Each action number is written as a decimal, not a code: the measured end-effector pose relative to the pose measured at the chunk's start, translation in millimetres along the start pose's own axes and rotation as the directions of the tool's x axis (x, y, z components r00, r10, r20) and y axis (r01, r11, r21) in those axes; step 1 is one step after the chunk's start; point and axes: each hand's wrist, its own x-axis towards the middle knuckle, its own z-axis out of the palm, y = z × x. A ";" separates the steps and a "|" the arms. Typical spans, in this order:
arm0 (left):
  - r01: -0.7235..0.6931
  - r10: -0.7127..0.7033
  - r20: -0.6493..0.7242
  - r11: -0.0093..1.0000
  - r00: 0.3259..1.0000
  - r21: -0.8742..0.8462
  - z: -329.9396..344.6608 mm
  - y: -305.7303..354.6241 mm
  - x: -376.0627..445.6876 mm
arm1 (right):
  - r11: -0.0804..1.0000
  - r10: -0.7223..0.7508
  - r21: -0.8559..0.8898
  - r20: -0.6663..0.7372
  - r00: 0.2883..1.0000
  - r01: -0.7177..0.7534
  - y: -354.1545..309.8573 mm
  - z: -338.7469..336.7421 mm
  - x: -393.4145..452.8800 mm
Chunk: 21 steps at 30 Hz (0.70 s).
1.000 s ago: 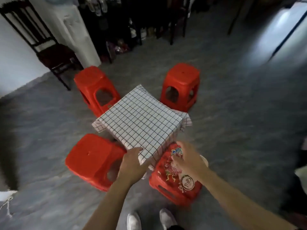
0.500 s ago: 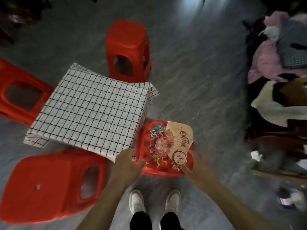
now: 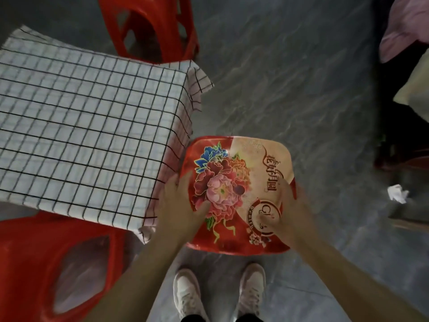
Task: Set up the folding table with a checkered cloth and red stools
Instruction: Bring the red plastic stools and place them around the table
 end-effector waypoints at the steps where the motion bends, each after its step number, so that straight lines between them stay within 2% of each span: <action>1: 0.022 -0.022 0.008 1.000 1.000 0.013 6.5 -3.0 5.9 | 0.999 0.016 0.031 0.007 1.000 -0.016 4.1 3.1 7.1; 5: 0.009 -0.013 -0.049 0.996 0.999 -0.090 20.0 -13.9 11.5 | 0.989 0.034 0.142 -0.010 0.999 -0.033 13.6 5.8 22.2; 10: 0.044 -0.054 -0.096 0.994 0.994 -0.101 21.5 1.0 10.6 | 0.984 0.023 0.179 0.017 1.000 -0.025 10.6 4.2 21.4; 15: -0.066 0.060 -0.097 0.996 0.993 -0.059 14.9 21.7 36.9 | 0.982 0.026 0.185 -0.005 1.000 -0.025 14.2 -8.2 29.0; 21: -0.121 0.115 -0.098 0.991 0.988 -0.056 5.8 47.9 64.7 | 0.978 0.035 0.206 -0.045 0.998 -0.025 9.6 -23.8 49.7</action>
